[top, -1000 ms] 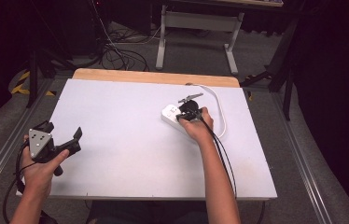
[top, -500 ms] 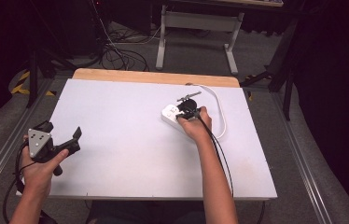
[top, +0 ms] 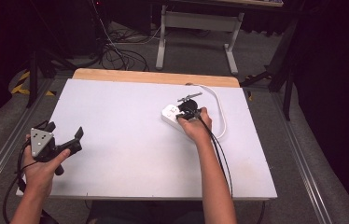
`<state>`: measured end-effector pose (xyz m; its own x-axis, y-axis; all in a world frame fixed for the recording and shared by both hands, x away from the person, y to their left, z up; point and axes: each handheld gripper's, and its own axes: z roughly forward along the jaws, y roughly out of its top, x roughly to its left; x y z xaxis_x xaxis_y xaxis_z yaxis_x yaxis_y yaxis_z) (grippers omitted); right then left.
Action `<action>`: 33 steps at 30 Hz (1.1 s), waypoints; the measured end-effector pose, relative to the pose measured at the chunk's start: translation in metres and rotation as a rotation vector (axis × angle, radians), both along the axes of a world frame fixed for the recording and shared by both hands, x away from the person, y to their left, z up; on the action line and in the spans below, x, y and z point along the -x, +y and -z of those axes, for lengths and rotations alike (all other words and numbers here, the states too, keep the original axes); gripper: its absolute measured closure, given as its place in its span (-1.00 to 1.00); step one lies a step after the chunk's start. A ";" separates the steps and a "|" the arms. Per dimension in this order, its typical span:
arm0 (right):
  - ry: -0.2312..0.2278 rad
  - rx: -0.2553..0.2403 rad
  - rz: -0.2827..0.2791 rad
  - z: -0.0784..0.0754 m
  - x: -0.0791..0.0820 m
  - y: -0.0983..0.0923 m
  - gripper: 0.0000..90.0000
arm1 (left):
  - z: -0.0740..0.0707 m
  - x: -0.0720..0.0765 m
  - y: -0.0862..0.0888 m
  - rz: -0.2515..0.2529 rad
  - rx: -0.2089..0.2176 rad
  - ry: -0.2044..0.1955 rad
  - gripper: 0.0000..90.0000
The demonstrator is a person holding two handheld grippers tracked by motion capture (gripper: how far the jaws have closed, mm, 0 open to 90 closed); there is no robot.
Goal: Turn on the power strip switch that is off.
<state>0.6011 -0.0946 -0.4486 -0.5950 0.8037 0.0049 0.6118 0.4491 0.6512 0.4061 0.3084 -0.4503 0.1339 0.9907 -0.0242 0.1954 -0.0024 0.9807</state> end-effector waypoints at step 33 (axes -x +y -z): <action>-0.303 -0.277 -0.027 -0.050 0.038 -0.059 1.00 | 0.001 0.003 0.002 -0.015 0.009 -0.005 -0.84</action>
<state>0.5632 -0.1532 -0.3982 -0.6239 0.7805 0.0400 0.3638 0.2447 0.8987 0.4027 0.3107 -0.4513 0.1195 0.9923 -0.0323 0.1908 0.0090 0.9816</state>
